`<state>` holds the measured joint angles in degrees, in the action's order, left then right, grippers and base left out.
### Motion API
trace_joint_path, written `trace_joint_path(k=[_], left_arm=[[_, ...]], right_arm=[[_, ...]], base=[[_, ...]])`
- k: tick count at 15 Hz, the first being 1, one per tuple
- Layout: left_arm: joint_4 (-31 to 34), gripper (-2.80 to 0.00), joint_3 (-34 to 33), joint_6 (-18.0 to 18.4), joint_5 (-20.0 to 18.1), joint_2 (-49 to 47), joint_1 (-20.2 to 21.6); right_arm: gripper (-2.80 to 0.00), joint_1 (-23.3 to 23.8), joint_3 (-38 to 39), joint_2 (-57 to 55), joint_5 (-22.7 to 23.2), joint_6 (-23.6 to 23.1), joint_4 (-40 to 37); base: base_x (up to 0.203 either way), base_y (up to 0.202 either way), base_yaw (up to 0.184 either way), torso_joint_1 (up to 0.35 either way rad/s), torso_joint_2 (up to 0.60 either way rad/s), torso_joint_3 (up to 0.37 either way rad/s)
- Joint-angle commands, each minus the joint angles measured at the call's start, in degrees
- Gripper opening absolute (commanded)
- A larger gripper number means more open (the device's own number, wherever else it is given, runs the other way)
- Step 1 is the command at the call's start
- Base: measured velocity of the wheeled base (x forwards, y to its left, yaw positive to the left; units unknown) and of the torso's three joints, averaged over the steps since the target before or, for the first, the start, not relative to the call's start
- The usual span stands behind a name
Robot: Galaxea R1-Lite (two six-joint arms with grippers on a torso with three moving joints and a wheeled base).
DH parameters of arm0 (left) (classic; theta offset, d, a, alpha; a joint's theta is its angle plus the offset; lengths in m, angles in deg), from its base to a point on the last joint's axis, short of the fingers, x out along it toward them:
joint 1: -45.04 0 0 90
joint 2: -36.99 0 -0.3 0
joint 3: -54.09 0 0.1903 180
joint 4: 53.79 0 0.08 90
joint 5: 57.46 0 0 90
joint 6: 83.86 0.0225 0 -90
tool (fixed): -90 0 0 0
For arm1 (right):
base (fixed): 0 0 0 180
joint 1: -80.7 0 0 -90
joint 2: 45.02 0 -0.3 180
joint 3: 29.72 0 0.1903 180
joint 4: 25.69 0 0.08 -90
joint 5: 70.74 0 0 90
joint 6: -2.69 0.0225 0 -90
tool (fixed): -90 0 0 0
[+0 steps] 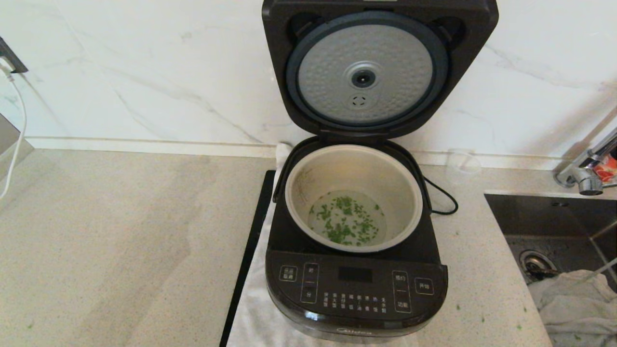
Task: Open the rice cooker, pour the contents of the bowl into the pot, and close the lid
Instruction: Fill a bowl with water from the tap
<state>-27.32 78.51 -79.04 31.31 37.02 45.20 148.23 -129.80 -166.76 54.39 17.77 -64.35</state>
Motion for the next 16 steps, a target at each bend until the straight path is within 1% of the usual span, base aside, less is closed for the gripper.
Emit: trace_joint_path(k=[1,4,7,10,16], left_arm=[[0.06,-2.80,0.00,0.02,0.00,0.06,0.02],[0.06,-2.80,0.00,0.02,0.00,0.06,0.02],[0.06,-2.80,0.09,0.02,0.00,0.06,0.02],[0.06,-2.80,0.06,0.02,0.00,0.06,0.02],[0.06,-2.80,0.00,0.02,0.00,0.06,0.02]], right_arm=[[-2.80,-1.68,-2.55,-1.84,0.20,1.55,-0.01],[-2.80,-3.89,-4.50,-3.13,0.15,2.77,-0.01],[-2.80,-5.72,-8.22,-4.79,0.03,5.25,-0.01],[-2.80,-7.26,-10.63,-5.96,-0.31,6.67,-0.01],[-2.80,-8.11,-11.35,-5.96,-0.42,7.07,-0.01]], base=[[0.000,0.000,0.000,0.000,0.00,0.000],[0.000,0.000,0.000,0.000,0.00,0.000],[0.000,0.000,0.000,0.000,0.00,0.000],[0.000,0.000,0.000,0.000,0.00,0.000],[0.000,0.000,0.000,0.000,0.00,0.000]])
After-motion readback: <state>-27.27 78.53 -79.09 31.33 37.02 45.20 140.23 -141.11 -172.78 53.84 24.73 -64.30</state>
